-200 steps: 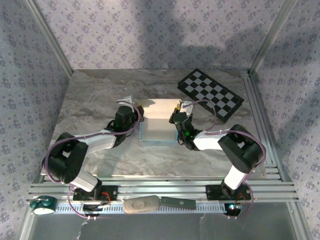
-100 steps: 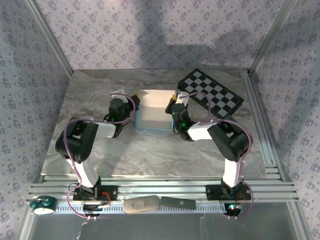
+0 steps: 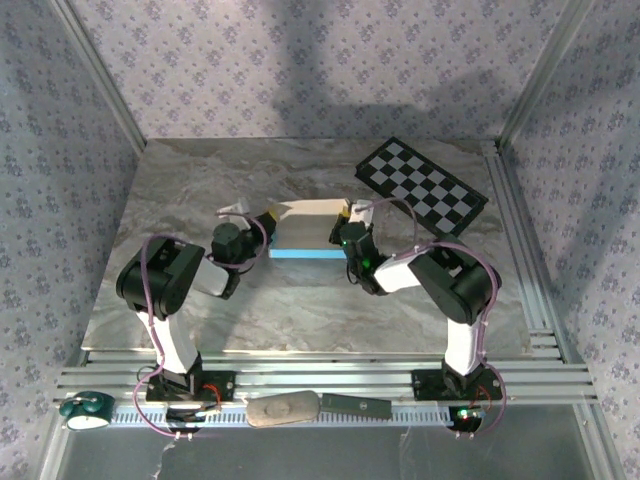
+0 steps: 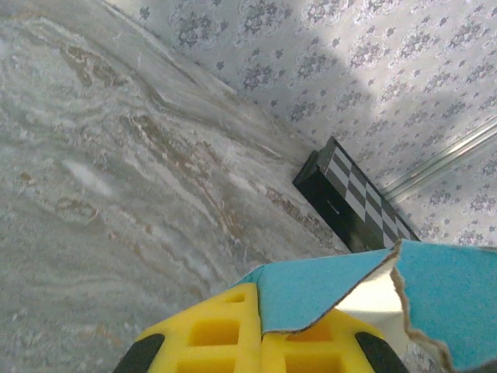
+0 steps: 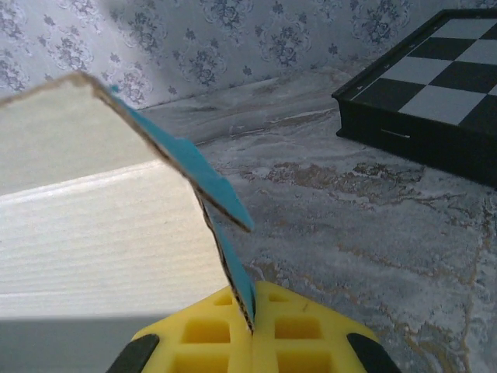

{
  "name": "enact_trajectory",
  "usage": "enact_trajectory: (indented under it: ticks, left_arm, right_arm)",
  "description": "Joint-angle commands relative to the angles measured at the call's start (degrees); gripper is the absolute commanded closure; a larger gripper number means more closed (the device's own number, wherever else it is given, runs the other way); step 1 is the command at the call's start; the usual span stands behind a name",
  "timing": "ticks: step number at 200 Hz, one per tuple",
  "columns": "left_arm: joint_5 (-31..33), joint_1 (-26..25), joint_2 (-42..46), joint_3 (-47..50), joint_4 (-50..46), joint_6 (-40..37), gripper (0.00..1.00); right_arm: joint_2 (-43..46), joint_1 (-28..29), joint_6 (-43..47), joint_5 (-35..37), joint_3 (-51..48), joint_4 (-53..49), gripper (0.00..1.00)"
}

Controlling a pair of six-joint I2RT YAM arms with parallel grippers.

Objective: Fold the paper box

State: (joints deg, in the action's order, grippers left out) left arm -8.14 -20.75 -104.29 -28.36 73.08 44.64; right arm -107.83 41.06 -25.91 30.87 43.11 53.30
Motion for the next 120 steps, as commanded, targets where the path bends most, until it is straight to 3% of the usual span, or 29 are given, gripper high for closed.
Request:
enact_trajectory:
  ticks: [1,120]
  left_arm:
    - [1.98,0.19,1.83,1.64,6.34,1.77,1.0]
    - [7.81,-5.76,8.24,7.68,2.31,-3.24,1.0]
  right_arm:
    - [-0.65,-0.24,-0.83,4.89,-3.9,1.59,1.0]
    - [6.36,2.87,-3.63,5.48,-7.91,-8.34,1.0]
